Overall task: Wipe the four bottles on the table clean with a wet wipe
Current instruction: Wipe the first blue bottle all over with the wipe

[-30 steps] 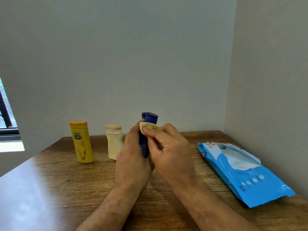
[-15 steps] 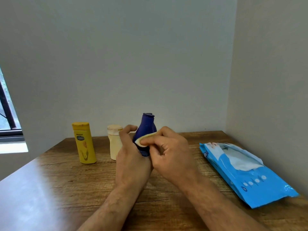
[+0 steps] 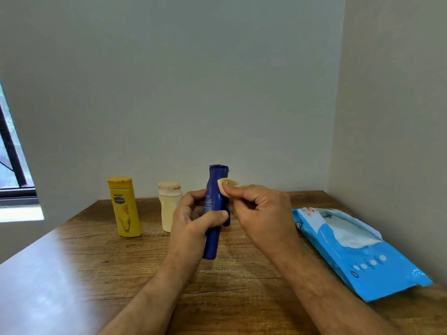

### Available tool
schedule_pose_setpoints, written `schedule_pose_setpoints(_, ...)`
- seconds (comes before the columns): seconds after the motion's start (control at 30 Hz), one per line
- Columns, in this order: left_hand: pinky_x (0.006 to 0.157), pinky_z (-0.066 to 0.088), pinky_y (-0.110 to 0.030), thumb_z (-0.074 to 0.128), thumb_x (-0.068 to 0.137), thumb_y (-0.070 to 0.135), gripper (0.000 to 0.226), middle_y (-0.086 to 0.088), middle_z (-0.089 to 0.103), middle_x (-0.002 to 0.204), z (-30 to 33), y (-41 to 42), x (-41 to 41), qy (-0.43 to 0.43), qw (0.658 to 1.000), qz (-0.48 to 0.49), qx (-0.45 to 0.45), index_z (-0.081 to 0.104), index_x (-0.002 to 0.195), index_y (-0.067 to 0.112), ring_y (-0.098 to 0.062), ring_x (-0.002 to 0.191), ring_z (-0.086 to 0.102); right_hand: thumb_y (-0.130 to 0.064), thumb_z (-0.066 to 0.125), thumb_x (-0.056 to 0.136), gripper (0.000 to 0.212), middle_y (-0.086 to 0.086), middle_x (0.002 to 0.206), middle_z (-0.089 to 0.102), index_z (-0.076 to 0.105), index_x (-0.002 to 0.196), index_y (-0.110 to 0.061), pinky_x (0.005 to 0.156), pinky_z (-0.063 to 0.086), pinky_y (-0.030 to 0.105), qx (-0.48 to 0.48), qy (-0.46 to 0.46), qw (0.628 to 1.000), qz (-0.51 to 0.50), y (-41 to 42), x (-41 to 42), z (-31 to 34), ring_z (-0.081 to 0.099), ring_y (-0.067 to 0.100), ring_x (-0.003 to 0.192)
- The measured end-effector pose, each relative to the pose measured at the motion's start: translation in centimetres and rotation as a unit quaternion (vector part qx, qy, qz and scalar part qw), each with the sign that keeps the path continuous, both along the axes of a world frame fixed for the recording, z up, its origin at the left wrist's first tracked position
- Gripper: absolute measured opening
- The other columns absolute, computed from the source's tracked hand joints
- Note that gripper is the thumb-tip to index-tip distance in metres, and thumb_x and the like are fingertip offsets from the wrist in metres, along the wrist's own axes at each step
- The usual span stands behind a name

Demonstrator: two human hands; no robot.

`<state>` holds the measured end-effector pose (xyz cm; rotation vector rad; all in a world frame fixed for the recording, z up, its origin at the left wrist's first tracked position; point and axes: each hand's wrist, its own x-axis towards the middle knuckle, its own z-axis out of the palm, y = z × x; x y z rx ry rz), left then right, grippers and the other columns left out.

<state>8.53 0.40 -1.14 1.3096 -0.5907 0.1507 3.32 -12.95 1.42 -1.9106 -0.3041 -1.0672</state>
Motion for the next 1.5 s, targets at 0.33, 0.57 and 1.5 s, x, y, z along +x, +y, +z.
schedule_pose_setpoints(0.33, 0.059, 0.056, -0.036, 0.059, 0.084, 0.032, 0.025, -0.011, 0.072, 0.087, -0.1, -0.5, -1.0, 0.092, 0.982, -0.157, -0.045, 0.08, 0.094, 0.022, -0.023, 0.071, 0.067, -0.02, 0.06, 0.097, 0.026, -0.008, 0.103, 0.061, 0.068, 0.121, -0.021, 0.072, 0.052, 0.009, -0.072, -0.064, 0.993, -0.071, -0.2, 0.2, -0.4, 0.061, 0.003, 0.091)
schedule_pose_setpoints(0.57, 0.087, 0.053, -0.032, 0.067, 0.082, 0.023, 0.054, 0.001, 0.071, 0.122, -0.5, -0.7, -0.2, -0.016, 0.994, -0.106, 0.025, 0.058, 0.135, 0.032, -0.016, 0.107, 0.066, -0.024, 0.053, 0.098, 0.036, -0.007, 0.107, 0.058, 0.058, 0.133, -0.029, 0.085, 0.051, 0.012, -0.121, -0.046, 0.987, -0.093, -0.6, 0.1, -0.7, 0.059, 0.003, 0.098)
schedule_pose_setpoints(1.5, 0.052, 0.053, -0.032, 0.072, 0.069, 0.032, 0.061, -0.008, 0.07, 0.11, -0.6, -0.6, 0.2, -0.008, 0.993, -0.122, -0.001, 0.064, 0.13, 0.034, -0.027, 0.073, 0.064, -0.009, 0.057, 0.096, 0.034, -0.009, 0.107, 0.06, 0.064, 0.126, -0.025, 0.08, 0.049, 0.006, -0.069, -0.082, 0.99, -0.093, -0.8, 0.3, -0.2, 0.058, -0.001, 0.096)
